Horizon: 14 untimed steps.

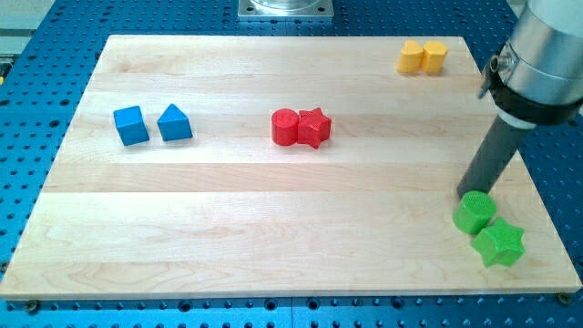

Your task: Move the green circle to the top left of the green star

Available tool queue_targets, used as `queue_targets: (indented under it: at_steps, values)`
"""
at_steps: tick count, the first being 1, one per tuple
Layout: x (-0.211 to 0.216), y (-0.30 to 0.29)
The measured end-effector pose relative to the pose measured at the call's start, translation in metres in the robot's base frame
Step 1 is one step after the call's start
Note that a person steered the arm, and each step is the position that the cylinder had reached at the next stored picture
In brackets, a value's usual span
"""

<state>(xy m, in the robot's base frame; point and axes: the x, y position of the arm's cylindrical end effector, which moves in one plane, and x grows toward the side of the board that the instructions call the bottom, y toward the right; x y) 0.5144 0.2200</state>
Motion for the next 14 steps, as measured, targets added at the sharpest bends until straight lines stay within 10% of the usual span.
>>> queue_targets:
  at_steps: [14]
  values:
    - [-0.051, -0.091]
